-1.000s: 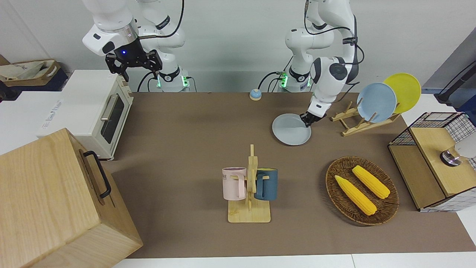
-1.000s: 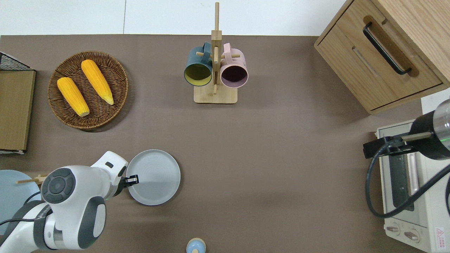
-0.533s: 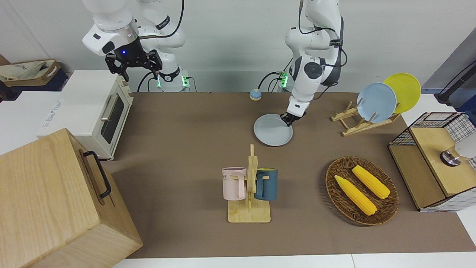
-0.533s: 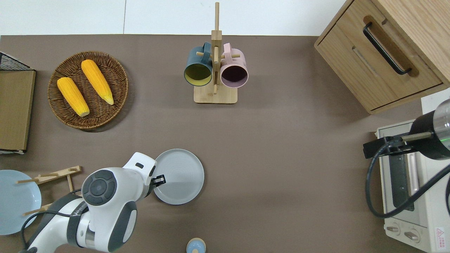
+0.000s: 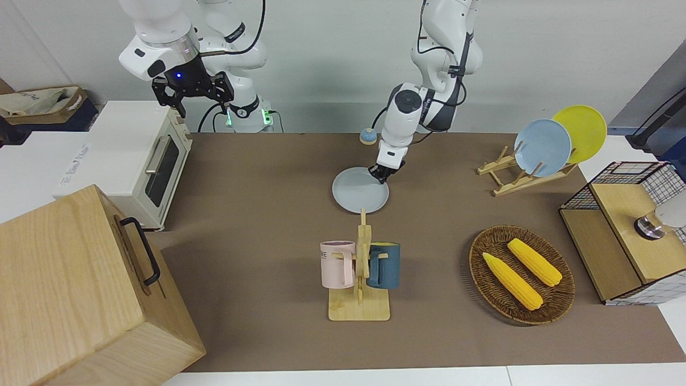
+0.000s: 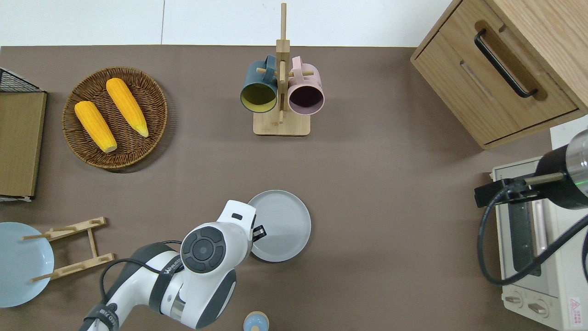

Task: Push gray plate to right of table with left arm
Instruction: 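Push the gray plate with the left gripper across the table, away from the basket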

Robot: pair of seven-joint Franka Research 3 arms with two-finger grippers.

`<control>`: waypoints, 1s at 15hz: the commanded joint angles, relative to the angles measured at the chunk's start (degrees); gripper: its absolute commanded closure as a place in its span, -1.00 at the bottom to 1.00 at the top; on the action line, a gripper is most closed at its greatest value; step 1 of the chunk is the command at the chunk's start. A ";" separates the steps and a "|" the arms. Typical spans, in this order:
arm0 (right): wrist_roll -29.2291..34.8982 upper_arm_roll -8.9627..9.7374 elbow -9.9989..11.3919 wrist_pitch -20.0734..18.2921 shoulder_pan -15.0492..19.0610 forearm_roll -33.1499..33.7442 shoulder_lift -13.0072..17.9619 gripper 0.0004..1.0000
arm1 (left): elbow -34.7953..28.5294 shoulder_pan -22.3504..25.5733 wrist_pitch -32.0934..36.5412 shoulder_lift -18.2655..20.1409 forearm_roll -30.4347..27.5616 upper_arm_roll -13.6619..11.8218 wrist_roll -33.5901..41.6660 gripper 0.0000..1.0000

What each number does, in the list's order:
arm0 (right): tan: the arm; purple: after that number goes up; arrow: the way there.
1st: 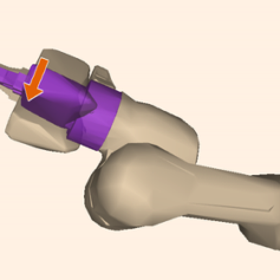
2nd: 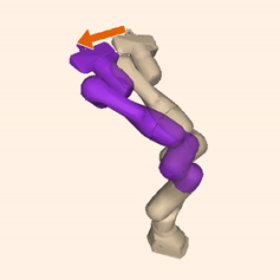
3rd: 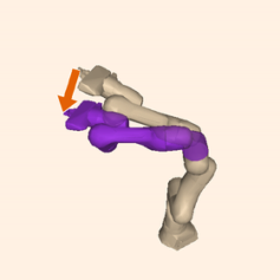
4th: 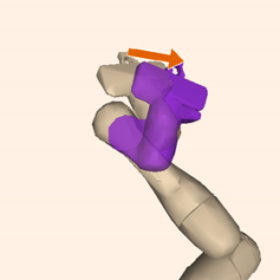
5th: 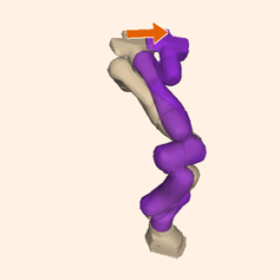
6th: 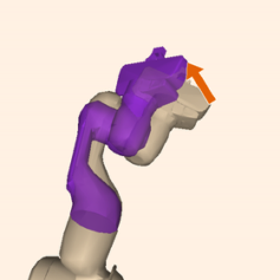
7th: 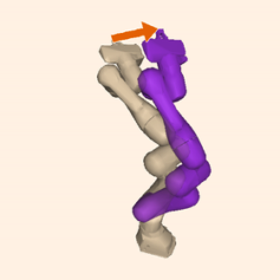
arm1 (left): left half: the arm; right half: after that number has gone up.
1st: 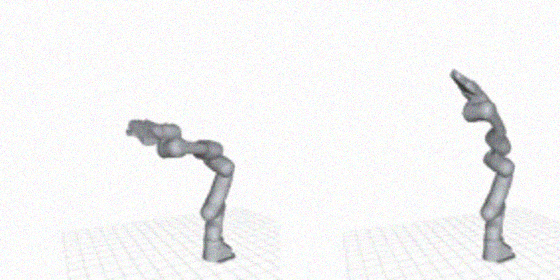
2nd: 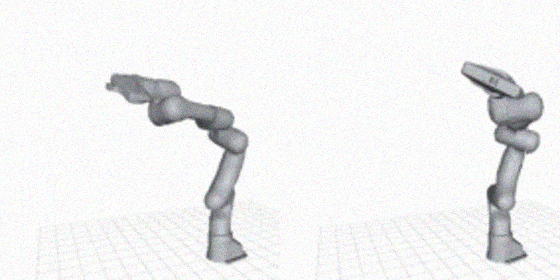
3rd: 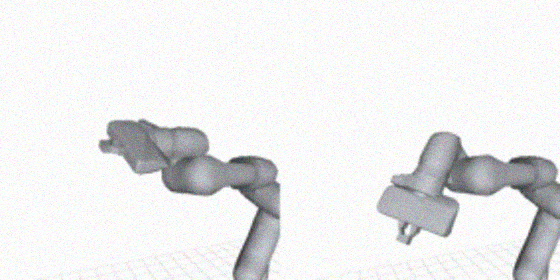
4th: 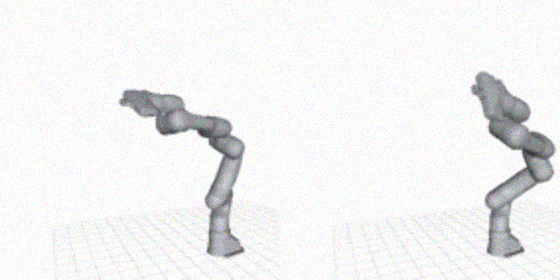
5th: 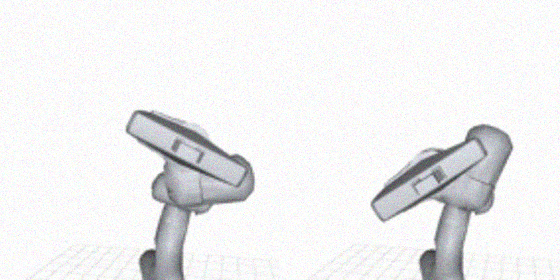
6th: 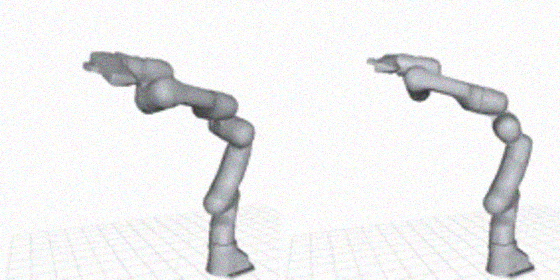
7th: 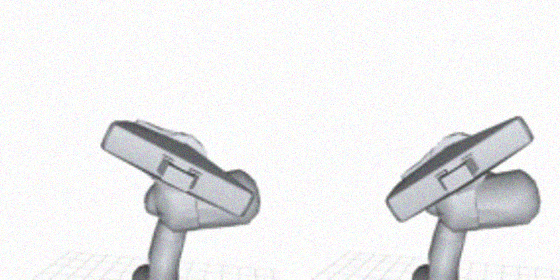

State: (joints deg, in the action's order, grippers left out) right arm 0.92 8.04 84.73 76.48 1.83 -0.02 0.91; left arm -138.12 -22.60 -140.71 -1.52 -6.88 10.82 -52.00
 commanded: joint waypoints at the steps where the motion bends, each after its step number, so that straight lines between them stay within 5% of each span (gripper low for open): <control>1: 0.66 0.92 -0.53 -0.89 1.07 -0.25 0.14 -0.97 | 5.40 -4.20 -2.91 -7.60 -0.85 -0.10 -7.13 1.00; 13: 0.66 0.92 -0.53 -0.89 1.07 -0.25 0.14 -0.97 | 14.37 -11.68 -3.87 -14.82 -0.15 -0.01 -19.36 1.00; 14: 0.66 0.92 -0.53 -0.89 1.07 -0.25 0.14 -0.97 | 14.37 -11.59 -3.79 -14.74 -0.15 -0.01 -19.28 0.89; 15: 0.66 0.92 -0.53 -0.89 1.07 -0.25 0.14 -0.97 | 14.37 -11.50 -3.70 -14.65 -0.15 -0.09 -18.49 0.39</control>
State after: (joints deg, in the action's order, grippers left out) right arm 0.92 8.04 84.73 76.48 1.83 -0.02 0.91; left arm -125.01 -32.77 -143.24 -12.56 -6.87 11.13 -70.16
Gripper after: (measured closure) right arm 0.013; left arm 0.982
